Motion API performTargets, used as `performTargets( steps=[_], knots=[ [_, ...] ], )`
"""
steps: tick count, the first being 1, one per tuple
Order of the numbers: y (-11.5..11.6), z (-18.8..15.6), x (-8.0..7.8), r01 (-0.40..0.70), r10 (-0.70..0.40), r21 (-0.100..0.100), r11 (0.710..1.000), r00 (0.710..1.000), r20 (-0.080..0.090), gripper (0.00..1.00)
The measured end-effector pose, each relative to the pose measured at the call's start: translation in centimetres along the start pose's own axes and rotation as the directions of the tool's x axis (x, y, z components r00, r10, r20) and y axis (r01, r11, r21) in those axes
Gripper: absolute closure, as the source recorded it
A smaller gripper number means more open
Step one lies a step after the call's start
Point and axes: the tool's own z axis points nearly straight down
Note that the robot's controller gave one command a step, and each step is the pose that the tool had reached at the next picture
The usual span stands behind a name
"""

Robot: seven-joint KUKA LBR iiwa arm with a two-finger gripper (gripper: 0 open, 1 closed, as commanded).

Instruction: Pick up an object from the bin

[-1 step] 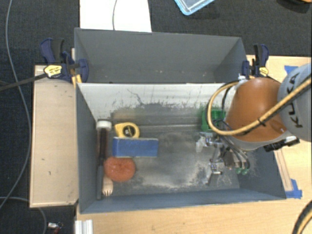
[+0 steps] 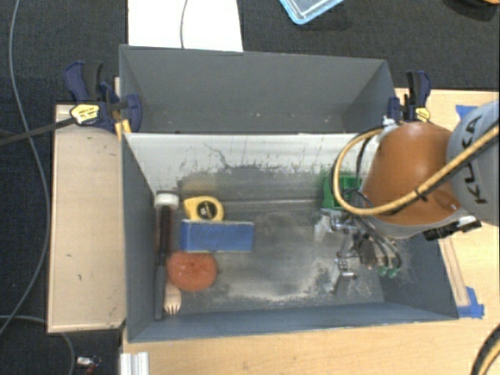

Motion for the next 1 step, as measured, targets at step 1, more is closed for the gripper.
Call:
performTargets(
  steps=[1],
  knots=[
    [0.56,0.93,-1.38,0.009,-0.009,0.000,1.000,1.000,0.003,0.00]
  ],
)
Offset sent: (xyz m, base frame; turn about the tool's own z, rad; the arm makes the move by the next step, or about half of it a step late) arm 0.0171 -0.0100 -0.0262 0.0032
